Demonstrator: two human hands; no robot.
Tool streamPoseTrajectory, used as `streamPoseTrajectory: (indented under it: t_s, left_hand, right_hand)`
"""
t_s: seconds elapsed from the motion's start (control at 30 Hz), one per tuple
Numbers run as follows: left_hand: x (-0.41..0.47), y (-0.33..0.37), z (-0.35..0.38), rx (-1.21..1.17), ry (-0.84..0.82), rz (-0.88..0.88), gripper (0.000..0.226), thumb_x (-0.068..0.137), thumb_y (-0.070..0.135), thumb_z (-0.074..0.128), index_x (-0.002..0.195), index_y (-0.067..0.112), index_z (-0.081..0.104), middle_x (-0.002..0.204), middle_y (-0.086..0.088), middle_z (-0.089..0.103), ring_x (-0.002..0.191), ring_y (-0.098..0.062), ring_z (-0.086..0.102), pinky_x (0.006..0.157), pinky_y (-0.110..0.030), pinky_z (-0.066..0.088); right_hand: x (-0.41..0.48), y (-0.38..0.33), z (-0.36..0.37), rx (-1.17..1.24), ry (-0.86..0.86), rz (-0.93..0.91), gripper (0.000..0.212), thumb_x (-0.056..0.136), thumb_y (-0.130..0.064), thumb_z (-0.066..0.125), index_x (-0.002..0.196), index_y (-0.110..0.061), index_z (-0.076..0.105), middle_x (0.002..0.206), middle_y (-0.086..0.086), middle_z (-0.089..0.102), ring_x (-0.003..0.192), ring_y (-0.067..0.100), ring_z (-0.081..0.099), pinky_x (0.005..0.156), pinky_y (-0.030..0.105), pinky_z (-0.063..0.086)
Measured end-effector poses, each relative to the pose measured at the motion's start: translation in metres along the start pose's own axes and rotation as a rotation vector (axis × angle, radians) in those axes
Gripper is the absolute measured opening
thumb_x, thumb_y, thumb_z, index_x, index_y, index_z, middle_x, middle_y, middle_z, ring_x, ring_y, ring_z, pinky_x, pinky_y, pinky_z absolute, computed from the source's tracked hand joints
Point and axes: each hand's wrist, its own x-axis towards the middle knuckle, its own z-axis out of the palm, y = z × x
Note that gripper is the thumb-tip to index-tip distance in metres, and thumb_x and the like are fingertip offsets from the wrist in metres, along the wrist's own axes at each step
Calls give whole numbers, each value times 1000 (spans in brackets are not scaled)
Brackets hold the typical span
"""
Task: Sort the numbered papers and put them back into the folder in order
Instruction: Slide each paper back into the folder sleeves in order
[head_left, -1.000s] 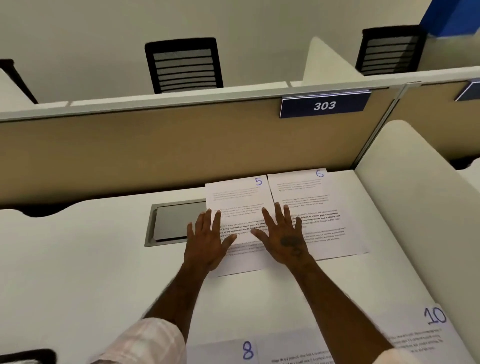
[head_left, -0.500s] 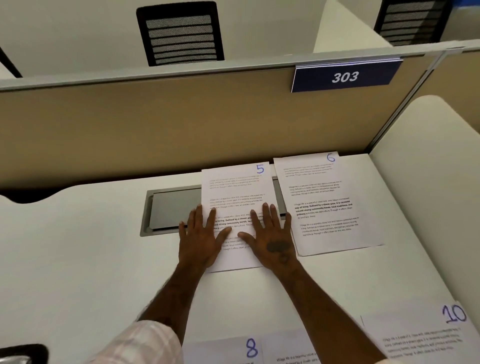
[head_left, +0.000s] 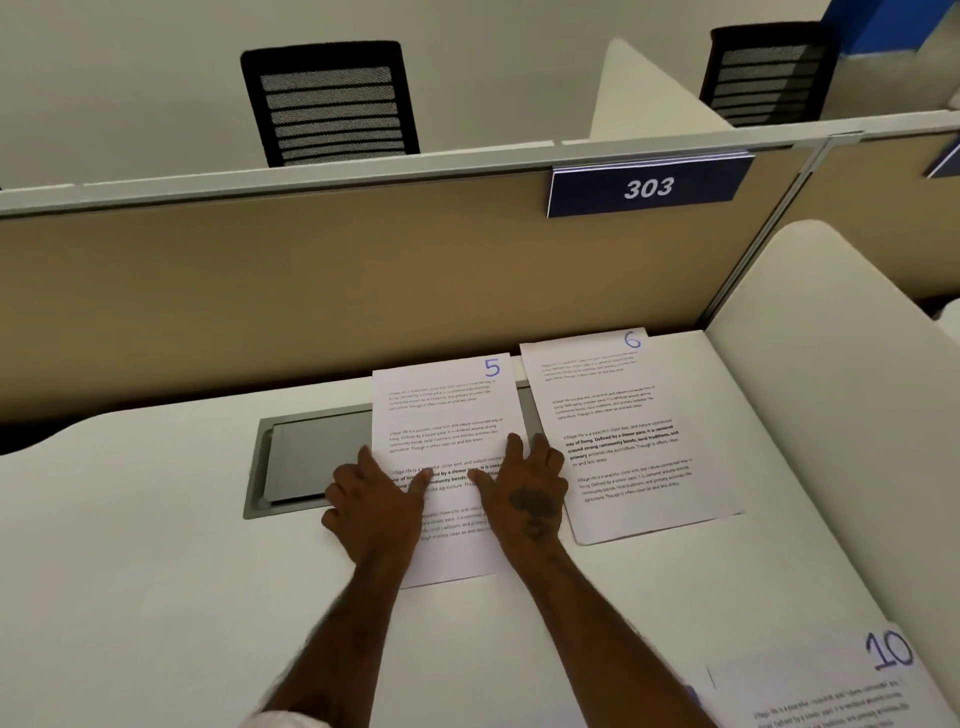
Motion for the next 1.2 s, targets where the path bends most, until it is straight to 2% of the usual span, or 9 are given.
streamPoseTrajectory:
  t_s: [0.27,0.43,0.53,0.63,0.73,0.83,0.93,1.1,1.2]
  left_hand:
    - [7,7,-9,-196,-93,-87,98,73,48,81,148,17,27,141,-17,39,130,-38,40,104,-55,34]
    - [13,9,-10,-347,-152,-155,103,69,33,88,150,17,26,141,-15,46,130,-38,45,108,-58,27]
    - [10,10,-7,-424,-192,-181,79,67,25,89,132,21,45,119,-4,62,118,-35,56,109,-54,28]
    - [2,5,-8,-529,-212,-208,44,68,34,87,99,25,58,102,4,69,98,-27,65,101,-55,40]
    - [-14,-1,-25,-713,-228,-237,27,83,39,75,97,18,66,96,-2,72,85,-23,67,86,-45,54]
    - [-35,-11,-51,-715,-203,-157,24,91,32,68,90,8,66,92,-6,73,77,-21,68,67,-30,53]
    - [-57,-29,-79,-679,-176,-72,20,92,32,67,90,12,69,91,-3,73,77,-18,68,72,-33,56]
    - [-98,-65,-128,-659,-161,-8,17,93,32,65,87,17,66,89,0,72,77,-19,68,75,-34,55]
    - [-119,-94,-148,-668,-164,-5,22,93,33,66,83,13,65,84,0,72,76,-19,68,72,-33,54]
  right_hand:
    - [13,-10,-15,277,-38,201,75,84,-35,73,143,-19,30,139,11,38,124,26,43,101,34,43]
    - [15,1,-13,522,-47,269,38,90,-22,65,124,-11,50,125,9,62,107,25,62,89,32,51]
    - [8,8,-18,555,-63,256,29,95,-27,58,115,-7,58,118,8,65,92,20,61,75,24,47]
    - [0,12,-29,588,-53,249,29,98,-30,54,113,-6,60,117,8,65,85,14,53,75,22,42]
    - [-13,16,-43,594,-46,243,35,99,-30,52,121,-4,58,124,9,62,104,22,60,82,22,39]
    - [-37,18,-62,645,-48,220,39,98,-28,55,126,-1,57,128,11,60,115,26,57,88,25,41]
    - [-67,16,-76,665,-49,152,36,95,-31,59,121,-6,61,124,9,63,109,25,60,95,33,48]
    - [-128,14,-93,707,-50,44,19,93,-28,62,100,-10,64,105,7,69,79,13,60,69,21,46]
    - [-166,10,-97,714,-43,22,19,92,-26,65,101,-9,61,100,2,64,83,15,58,72,25,45]
